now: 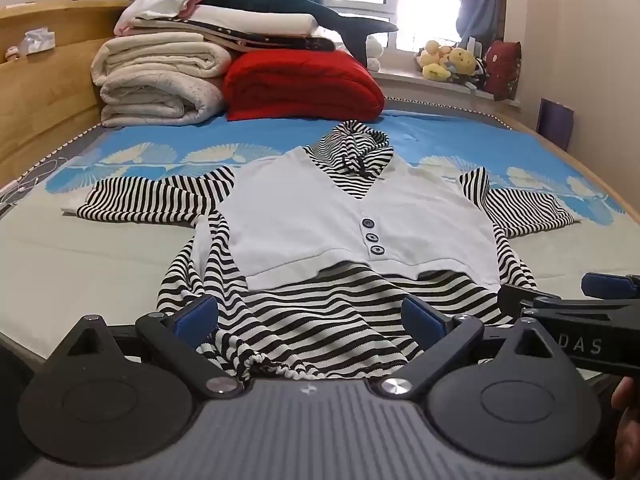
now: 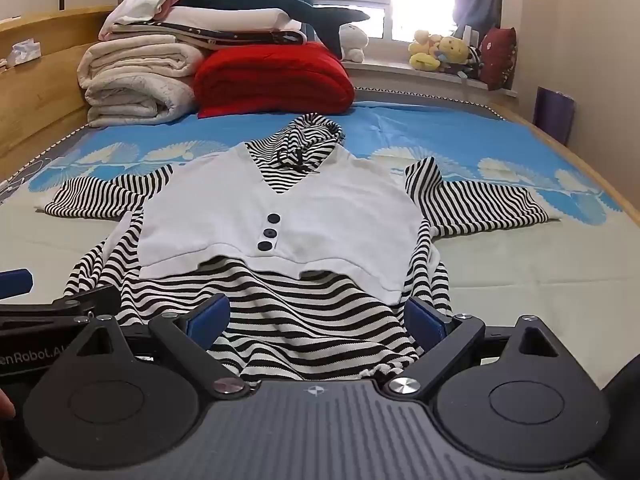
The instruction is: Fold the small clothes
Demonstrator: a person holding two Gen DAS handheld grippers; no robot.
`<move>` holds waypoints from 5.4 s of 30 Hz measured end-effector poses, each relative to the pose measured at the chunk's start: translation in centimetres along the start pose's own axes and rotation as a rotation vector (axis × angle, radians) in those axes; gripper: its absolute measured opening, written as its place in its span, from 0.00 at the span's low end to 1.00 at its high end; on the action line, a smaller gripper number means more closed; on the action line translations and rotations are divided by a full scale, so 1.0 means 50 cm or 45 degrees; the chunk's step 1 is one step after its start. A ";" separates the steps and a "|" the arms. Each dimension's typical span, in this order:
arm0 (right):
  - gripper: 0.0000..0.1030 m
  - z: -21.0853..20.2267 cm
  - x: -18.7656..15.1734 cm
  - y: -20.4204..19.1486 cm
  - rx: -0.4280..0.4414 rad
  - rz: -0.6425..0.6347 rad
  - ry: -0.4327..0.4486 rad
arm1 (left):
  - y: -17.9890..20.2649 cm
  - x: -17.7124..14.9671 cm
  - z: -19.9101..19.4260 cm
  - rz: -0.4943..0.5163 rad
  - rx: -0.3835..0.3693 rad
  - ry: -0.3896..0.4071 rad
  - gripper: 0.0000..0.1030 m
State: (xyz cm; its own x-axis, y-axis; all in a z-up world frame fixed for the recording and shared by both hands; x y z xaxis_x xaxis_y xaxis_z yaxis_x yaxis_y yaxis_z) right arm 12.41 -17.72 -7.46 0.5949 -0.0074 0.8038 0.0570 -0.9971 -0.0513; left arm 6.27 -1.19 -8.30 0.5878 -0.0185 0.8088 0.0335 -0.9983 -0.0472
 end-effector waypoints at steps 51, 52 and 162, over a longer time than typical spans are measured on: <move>0.91 0.005 0.003 0.004 0.004 0.009 0.001 | -0.009 0.008 0.000 -0.020 -0.008 -0.032 0.97; 0.90 0.003 0.007 0.014 0.006 0.053 0.001 | -0.017 0.019 -0.002 -0.031 -0.024 -0.048 0.97; 0.59 0.165 0.287 0.307 -0.251 -0.004 0.203 | -0.787 0.243 0.785 -0.821 0.505 -0.267 0.36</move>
State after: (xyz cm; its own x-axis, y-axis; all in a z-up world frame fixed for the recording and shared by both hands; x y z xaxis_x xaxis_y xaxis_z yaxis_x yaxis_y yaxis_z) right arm 28.42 -32.52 -1.62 0.4598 -0.0002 0.8880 -0.1082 -0.9926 0.0558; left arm 43.81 40.01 -19.65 0.4931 0.6084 0.6219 0.6832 -0.7133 0.1562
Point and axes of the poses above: each gripper's, at about its wrist camera, not at the fingertips, and z roughly the way its jaws point, y to its right, x to its top, the point moved 6 cm from there along z, roughly the way its jaws point, and after that the axes turned 5 degrees about x, right-handed, at the moved point
